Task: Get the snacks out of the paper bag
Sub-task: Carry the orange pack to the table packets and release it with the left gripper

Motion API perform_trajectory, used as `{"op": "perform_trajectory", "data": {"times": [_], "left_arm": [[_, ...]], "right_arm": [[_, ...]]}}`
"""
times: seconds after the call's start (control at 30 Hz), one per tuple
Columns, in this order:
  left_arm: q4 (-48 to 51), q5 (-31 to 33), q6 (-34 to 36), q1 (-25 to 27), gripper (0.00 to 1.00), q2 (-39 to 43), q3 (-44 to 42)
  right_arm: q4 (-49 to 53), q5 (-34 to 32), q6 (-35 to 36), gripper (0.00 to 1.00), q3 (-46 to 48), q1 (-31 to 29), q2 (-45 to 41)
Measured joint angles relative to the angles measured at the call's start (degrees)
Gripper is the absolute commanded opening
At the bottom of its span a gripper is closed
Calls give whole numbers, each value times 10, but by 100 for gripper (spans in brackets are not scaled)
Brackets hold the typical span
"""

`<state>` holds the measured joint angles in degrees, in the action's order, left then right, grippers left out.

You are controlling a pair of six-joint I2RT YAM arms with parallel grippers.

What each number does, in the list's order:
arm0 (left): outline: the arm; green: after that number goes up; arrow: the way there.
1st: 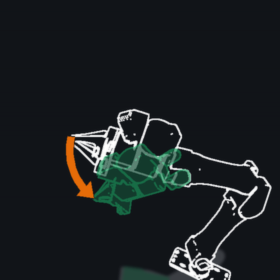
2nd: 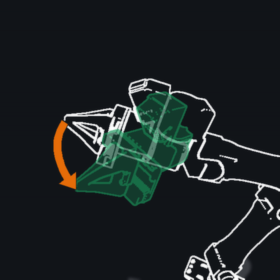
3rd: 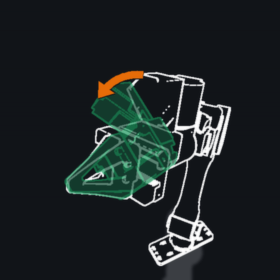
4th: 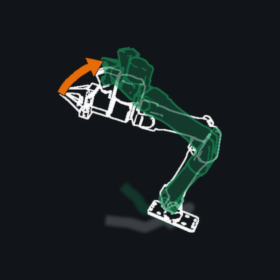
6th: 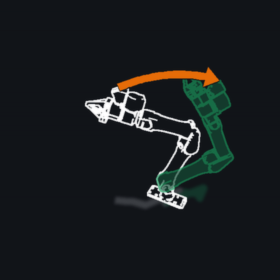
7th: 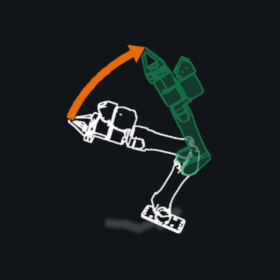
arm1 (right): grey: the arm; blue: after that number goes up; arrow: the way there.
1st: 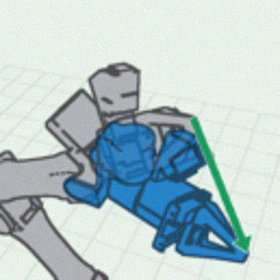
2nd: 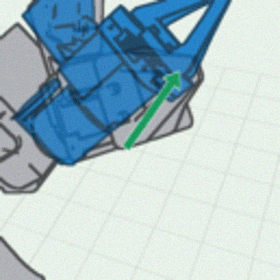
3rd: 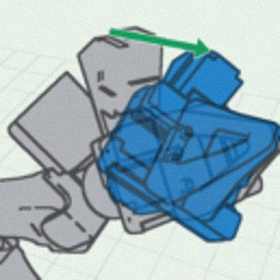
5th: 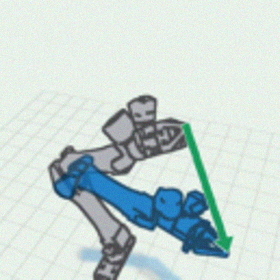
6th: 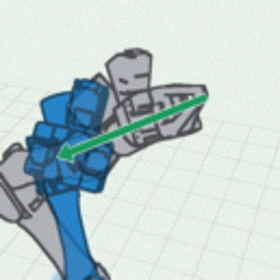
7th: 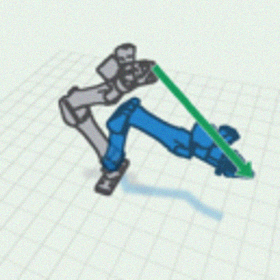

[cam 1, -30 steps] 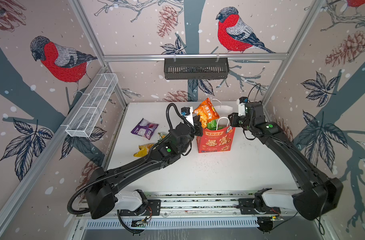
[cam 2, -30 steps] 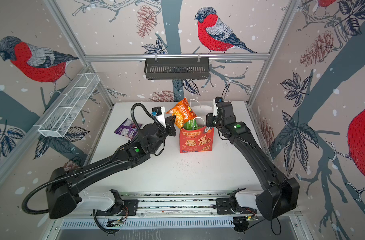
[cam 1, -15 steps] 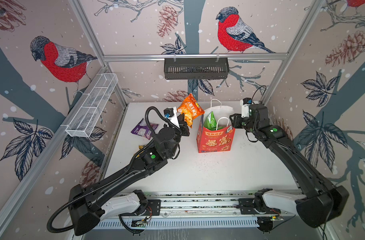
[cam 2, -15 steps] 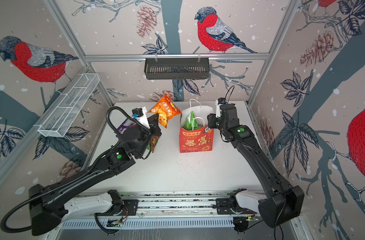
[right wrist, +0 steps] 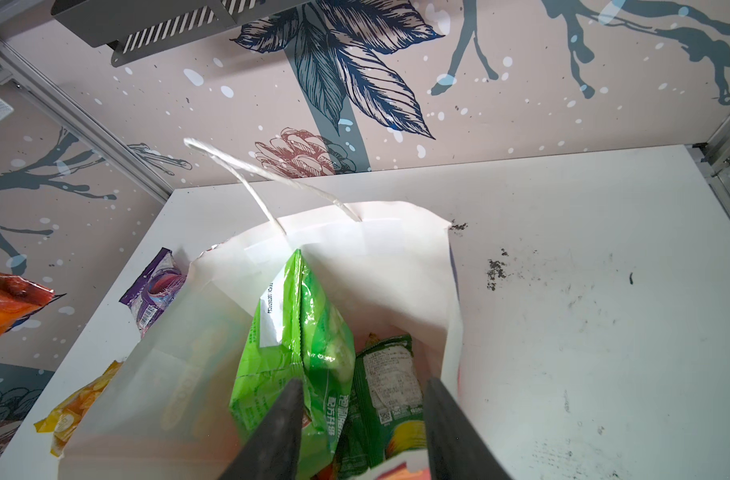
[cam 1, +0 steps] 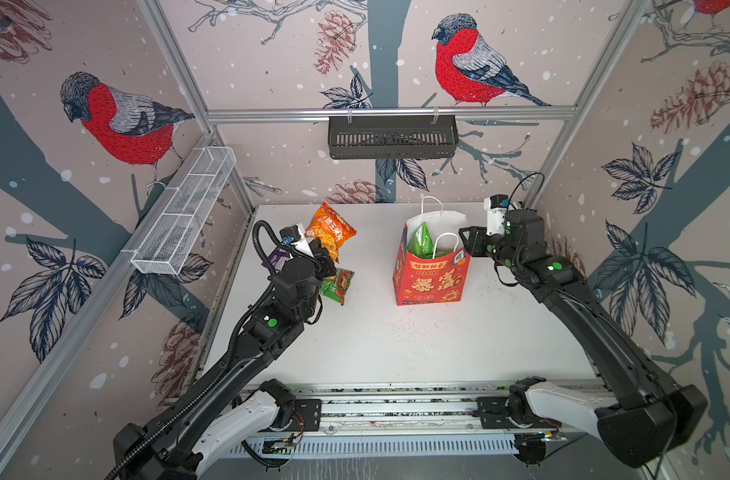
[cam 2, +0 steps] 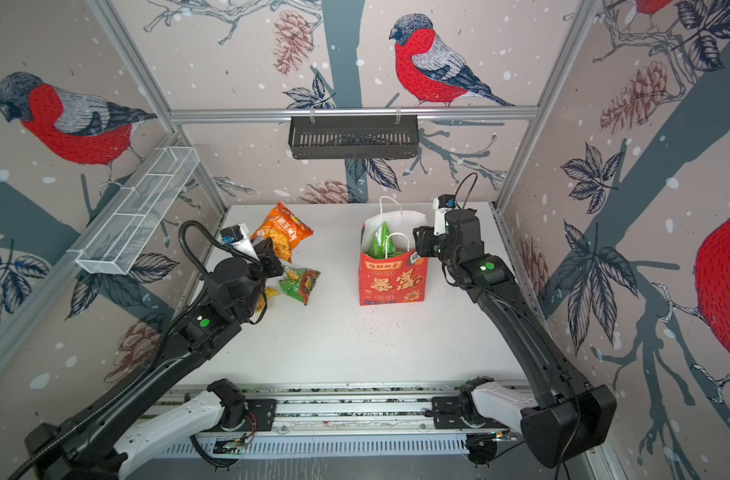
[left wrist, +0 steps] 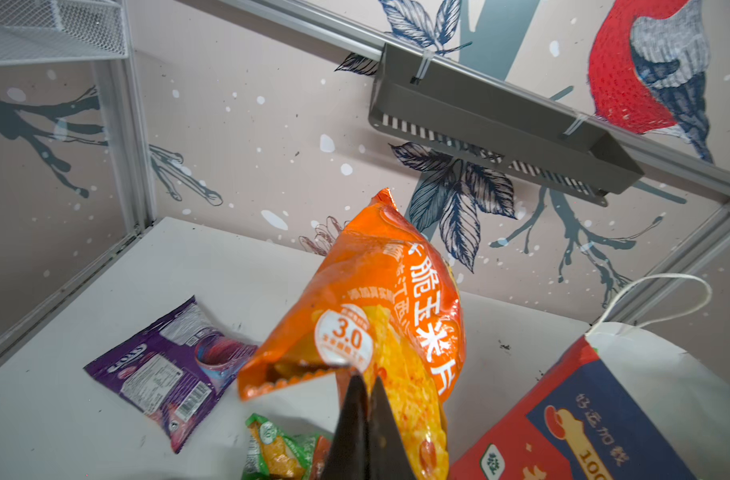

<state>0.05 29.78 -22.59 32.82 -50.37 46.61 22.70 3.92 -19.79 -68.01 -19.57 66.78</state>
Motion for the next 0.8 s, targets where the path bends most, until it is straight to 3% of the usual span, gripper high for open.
{"op": "perform_trajectory", "data": {"times": [0.17,0.53,0.8], "left_arm": [[36,-24,-22,-71,0,3,-21],[53,-76,-59,-175,0,-26,-55],[49,-103,-72,-212,0,-73,-73]], "right_arm": [[-9,4,-2,49,13,0,-12],[-15,9,-8,55,7,1,-22],[2,-3,2,57,4,12,-35]]}}
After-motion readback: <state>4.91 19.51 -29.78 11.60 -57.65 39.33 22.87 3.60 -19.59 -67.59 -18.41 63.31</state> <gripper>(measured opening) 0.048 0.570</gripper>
